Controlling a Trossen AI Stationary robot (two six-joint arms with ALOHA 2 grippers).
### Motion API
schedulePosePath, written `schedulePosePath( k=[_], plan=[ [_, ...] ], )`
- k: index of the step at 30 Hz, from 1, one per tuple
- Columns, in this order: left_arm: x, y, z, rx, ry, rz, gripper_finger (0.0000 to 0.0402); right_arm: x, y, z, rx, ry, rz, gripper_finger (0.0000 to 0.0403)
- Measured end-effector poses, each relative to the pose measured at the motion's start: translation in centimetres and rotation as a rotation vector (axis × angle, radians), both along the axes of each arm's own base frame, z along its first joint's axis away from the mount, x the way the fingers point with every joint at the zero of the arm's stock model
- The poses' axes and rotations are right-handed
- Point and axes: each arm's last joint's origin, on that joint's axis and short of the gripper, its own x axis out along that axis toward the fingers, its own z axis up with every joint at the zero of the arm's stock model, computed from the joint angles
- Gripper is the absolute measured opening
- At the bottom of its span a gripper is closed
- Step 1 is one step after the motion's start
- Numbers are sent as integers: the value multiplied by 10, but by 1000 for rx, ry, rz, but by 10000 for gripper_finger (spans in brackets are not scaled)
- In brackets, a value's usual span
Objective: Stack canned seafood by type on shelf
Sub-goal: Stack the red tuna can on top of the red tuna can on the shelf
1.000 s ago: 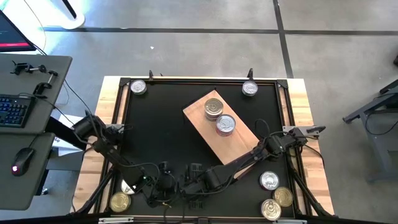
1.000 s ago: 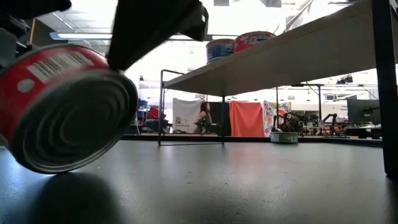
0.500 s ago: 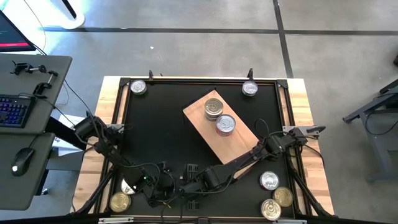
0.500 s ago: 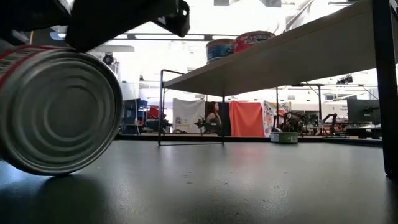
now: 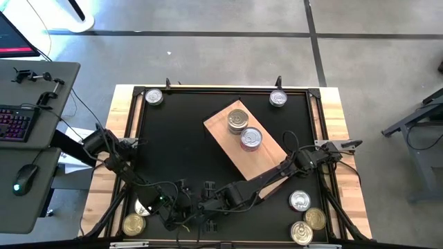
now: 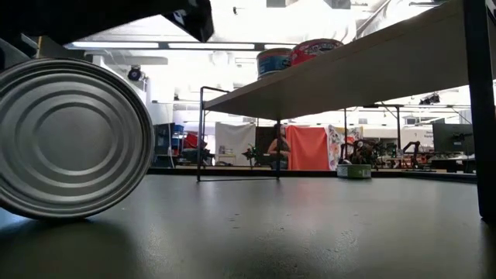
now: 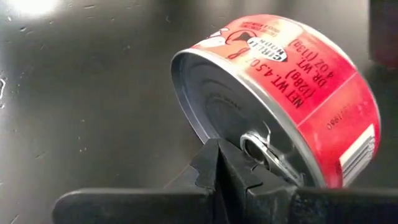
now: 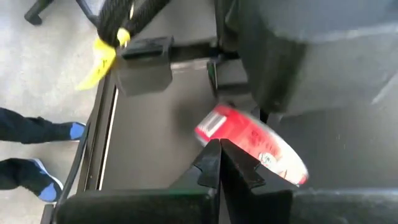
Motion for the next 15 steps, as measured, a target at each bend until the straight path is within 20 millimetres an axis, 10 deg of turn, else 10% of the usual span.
schedulePosePath(
  k=[15],
  plan=[
    [-37,20,33,68,100,141,0,-7,-22,23,-100,30,111,0]
  ],
)
